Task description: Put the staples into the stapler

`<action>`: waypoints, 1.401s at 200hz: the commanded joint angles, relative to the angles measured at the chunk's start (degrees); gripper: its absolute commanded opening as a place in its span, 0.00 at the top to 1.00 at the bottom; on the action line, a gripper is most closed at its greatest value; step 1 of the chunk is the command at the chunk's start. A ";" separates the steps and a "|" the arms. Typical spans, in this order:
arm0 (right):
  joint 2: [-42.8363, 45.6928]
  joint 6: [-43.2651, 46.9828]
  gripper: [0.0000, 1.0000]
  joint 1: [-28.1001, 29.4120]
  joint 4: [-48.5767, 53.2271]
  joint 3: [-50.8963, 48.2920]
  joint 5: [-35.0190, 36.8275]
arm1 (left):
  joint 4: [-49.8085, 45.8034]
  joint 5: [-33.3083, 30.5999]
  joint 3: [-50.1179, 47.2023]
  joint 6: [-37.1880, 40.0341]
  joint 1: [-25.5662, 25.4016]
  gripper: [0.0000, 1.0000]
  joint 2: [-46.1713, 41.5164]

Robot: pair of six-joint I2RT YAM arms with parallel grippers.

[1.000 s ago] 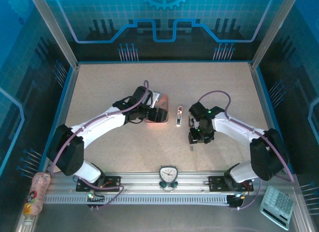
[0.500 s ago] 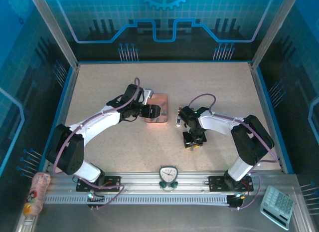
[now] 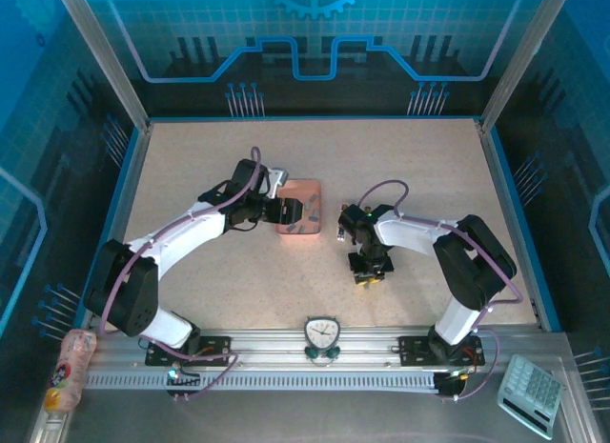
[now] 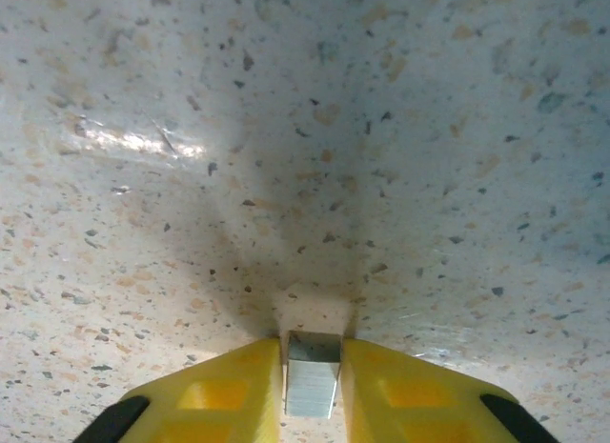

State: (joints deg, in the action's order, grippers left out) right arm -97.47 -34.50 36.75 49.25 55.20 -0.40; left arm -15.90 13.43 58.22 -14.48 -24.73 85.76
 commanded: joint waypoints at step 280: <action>5.53 -1.89 0.86 -7.09 -23.73 1.19 16.74 | 5.69 6.74 0.49 2.07 12.07 0.10 3.05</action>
State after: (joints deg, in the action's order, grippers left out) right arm -92.27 -36.03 29.56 27.75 57.34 13.45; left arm -11.22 18.35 58.98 -13.19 -13.21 87.81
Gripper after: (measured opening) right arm 0.147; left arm 0.895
